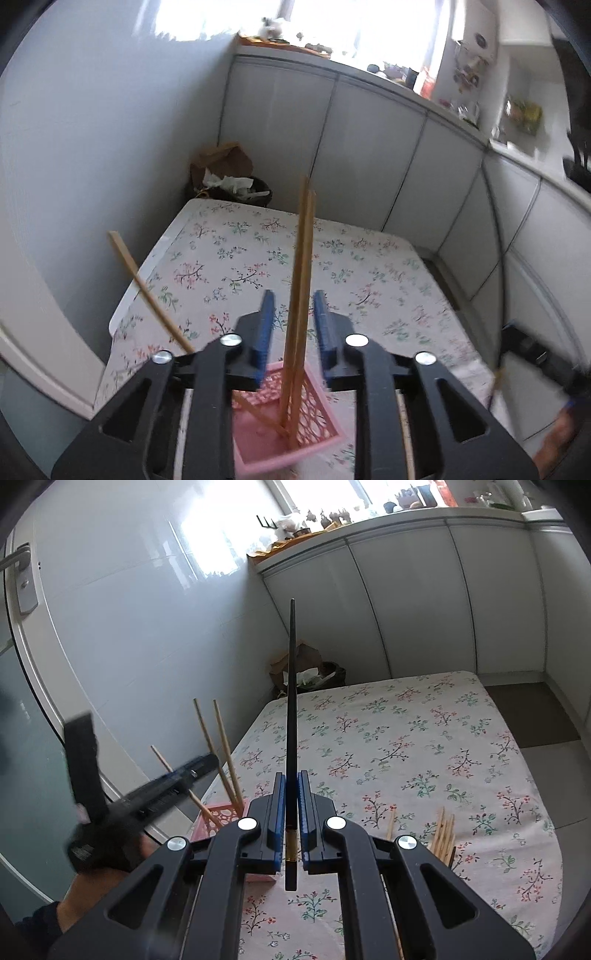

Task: Organize utensils
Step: 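Insert both held chopsticks into the pink holder and open both tools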

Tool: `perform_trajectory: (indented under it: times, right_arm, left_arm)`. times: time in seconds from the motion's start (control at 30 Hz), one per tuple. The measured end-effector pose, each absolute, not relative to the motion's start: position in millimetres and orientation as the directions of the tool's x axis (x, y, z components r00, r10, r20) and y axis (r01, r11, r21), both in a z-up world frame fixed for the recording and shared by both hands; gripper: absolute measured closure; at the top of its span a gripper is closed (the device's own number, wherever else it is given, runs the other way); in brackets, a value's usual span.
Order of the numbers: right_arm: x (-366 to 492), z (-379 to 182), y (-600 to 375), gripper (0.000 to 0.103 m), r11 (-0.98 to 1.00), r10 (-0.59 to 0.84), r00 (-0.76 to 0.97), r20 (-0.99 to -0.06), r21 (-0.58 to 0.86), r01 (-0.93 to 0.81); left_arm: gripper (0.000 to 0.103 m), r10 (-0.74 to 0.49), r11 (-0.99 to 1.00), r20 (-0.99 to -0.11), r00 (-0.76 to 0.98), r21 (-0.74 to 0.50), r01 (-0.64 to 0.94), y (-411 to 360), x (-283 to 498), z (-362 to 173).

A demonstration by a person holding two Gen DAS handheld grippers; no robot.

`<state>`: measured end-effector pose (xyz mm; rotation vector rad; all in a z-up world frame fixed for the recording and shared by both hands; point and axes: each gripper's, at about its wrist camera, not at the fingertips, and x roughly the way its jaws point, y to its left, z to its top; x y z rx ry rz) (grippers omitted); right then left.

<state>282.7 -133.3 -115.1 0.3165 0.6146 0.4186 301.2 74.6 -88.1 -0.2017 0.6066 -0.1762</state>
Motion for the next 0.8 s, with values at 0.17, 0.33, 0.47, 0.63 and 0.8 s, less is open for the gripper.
perform_trajectory:
  times: [0.17,0.33,0.47,0.63,0.8]
  right_arm:
    - [283.9,-121.2,-118.0,0.096,0.865,0.478,0.730,-0.489,0.409,-0.291]
    - [287.5,-128.7,-88.7,0.096,0.857,0.494,0.727,-0.477,0.411,-0.312]
    - [296.2,-130.9,-59.4,0.096,0.841,0.509,0.747,-0.429,0.433,-0.324]
    - [304.4,-138.9,-29.5,0.096,0.868,0.434,0.829,-0.353,0.410,-0.280]
    - [298.6,-161.3,3.5,0.096,0.921,0.342,0.873,-0.347,0.309,-0.238]
  left_arm:
    - [0.054,-0.255,0.930,-0.535,0.806,-0.364,0.052,99.7,277.5,-56.2]
    - [0.051,-0.288,0.909,-0.546,0.787,-0.414,0.046,112.8,274.7,-45.0]
    - [0.051,-0.314,0.868,-0.532,0.787,-0.496,0.011,135.5,275.7,-45.0]
    - [0.051,-0.331,0.823,-0.507,0.796,-0.567,-0.019,156.7,273.8,-43.9]
    - [0.051,-0.329,0.812,-0.493,0.805,-0.583,-0.025,165.1,271.3,-41.3]
